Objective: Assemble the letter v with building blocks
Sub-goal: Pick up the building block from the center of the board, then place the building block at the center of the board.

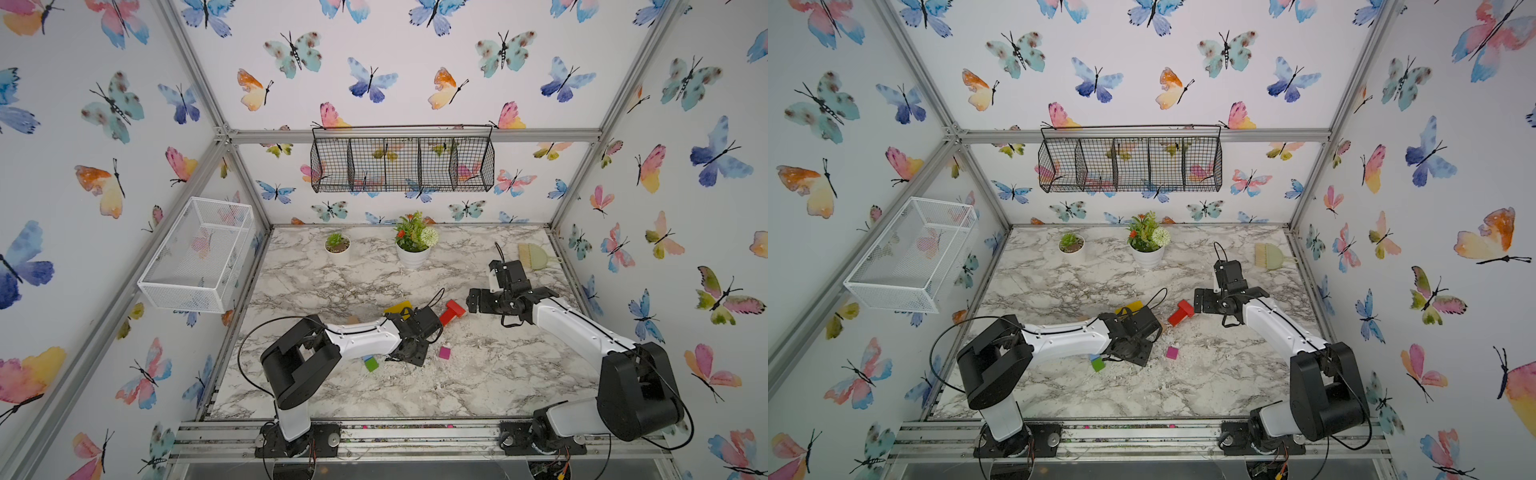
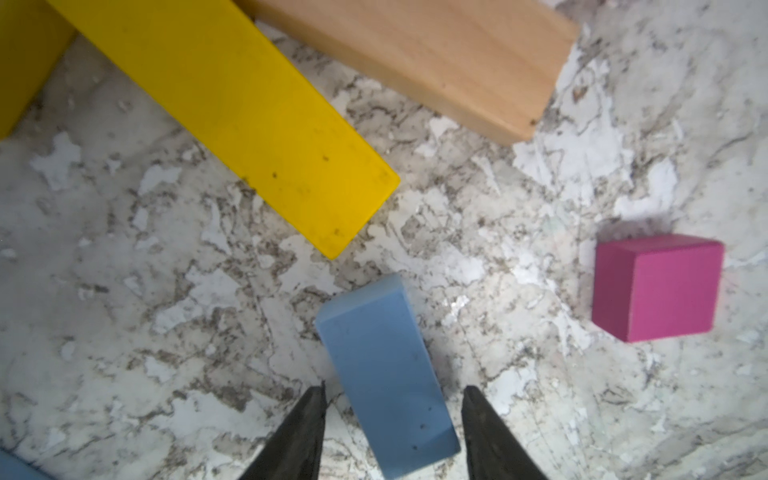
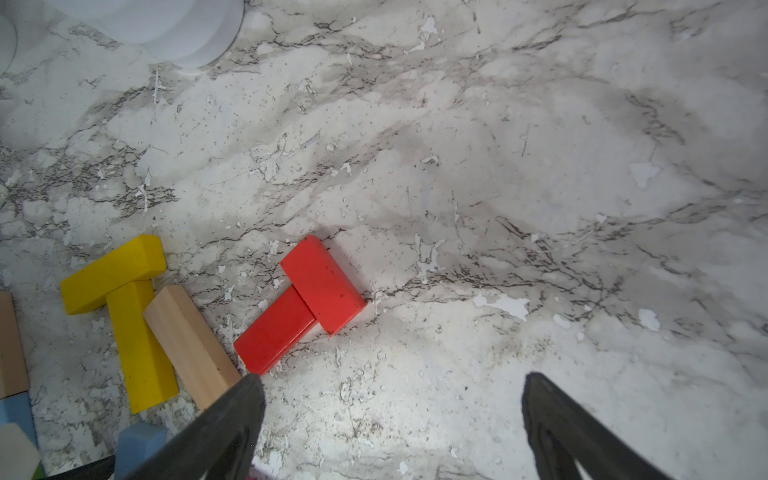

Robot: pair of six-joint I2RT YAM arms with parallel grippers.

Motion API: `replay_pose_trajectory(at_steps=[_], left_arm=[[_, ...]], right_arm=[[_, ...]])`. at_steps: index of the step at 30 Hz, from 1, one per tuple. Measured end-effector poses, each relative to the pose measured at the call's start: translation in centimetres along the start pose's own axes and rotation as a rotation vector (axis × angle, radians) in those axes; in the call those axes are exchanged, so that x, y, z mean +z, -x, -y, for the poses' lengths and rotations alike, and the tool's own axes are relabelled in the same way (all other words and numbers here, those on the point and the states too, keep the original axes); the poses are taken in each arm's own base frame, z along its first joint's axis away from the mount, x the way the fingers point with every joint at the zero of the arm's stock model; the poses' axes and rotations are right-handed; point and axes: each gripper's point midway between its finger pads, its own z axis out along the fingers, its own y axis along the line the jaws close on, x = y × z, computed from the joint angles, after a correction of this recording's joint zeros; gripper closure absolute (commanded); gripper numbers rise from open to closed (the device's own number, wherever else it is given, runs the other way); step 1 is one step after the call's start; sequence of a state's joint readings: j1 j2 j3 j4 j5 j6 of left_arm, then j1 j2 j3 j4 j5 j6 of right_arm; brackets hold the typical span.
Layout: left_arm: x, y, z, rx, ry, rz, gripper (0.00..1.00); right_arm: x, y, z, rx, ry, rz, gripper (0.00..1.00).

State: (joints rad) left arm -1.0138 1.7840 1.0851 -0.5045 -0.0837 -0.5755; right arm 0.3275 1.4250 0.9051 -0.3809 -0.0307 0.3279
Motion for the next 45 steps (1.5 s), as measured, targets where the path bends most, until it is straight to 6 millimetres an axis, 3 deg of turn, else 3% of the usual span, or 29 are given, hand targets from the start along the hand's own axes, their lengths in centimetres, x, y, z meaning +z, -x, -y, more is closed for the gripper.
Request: replay_pose_trajectory(at_steps=[4,9,18,28,35,45], left_arm=[[0.0,-0.1,-0.1,0.009,0.002,-0.002,0.63],[0.0,-0.1,-0.2,0.020,0.007,-0.007,0.66],[-0.3,-0.2,-1.1,0.057,0.048,-0.010,0.69],[-2.4,0.8,-3.0,0.094,0.079,0.050,0.70],[-3.1,0.1,-5.5,0.107,0.104,0.056,0.70],[-3.1,-0.9,-6.2,0.152,0.121,0.033,0.68]], right_arm=[[0.0,0.0,0.0,0.000,0.000,0.000,0.02],[0.0,0.0,0.0,0.000,0.002,0.000,0.02],[0.0,0.0,-0.1,0.000,0.003,-0.001,0.02],[0.0,-0.1,-0.1,0.000,0.009,-0.004,0.02],[0.3,-0.8,-0.2,0.001,0.017,-0.022,0.02],[0.7,-1.4,-0.4,0.001,0.037,-0.036,0.02]])
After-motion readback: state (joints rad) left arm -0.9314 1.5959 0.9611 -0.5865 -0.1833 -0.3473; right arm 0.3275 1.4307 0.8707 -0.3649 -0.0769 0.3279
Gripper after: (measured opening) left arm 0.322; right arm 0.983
